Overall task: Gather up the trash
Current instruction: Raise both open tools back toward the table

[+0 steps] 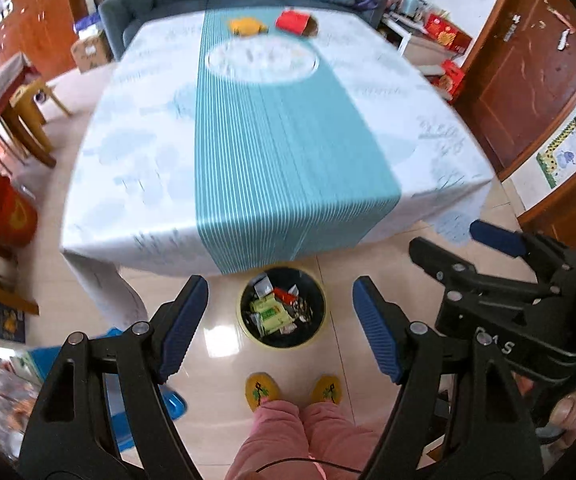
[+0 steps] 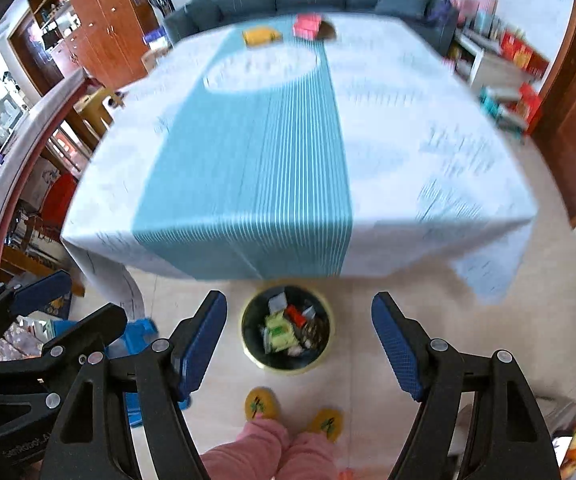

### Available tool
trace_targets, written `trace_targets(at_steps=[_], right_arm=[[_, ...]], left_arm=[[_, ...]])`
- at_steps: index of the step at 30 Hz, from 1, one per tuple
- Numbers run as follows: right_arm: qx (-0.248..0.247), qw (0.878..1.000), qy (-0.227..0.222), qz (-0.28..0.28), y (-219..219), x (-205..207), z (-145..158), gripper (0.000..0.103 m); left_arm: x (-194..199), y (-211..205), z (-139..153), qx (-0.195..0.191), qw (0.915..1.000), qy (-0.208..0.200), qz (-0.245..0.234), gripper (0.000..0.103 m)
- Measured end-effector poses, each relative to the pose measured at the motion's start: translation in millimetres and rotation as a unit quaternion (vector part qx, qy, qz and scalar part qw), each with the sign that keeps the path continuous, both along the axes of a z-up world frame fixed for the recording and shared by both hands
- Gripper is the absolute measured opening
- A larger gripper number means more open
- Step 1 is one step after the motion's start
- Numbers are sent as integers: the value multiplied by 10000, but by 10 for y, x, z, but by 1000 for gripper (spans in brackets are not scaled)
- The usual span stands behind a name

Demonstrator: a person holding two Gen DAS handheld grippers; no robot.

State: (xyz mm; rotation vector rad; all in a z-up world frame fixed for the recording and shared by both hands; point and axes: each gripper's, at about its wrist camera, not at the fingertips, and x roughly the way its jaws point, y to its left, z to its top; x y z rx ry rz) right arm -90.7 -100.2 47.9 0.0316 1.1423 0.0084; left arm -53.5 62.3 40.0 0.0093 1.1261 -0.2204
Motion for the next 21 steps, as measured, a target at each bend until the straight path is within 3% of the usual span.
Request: trace_targets(at_steps=[10, 16, 21], right_arm=[[-324, 9961, -817, -84, 134, 40, 1048, 76], [-446, 9923, -1122, -289, 205, 152, 1431, 76], [-521, 9896, -1278, -414, 253, 294, 1574, 76]], left_arm=[[139, 165, 899, -166, 9967, -777, -141, 73], [274, 251, 1213, -281, 9929, -1137, -227, 73], [386, 340, 1349, -350, 9899, -1343, -277, 73]])
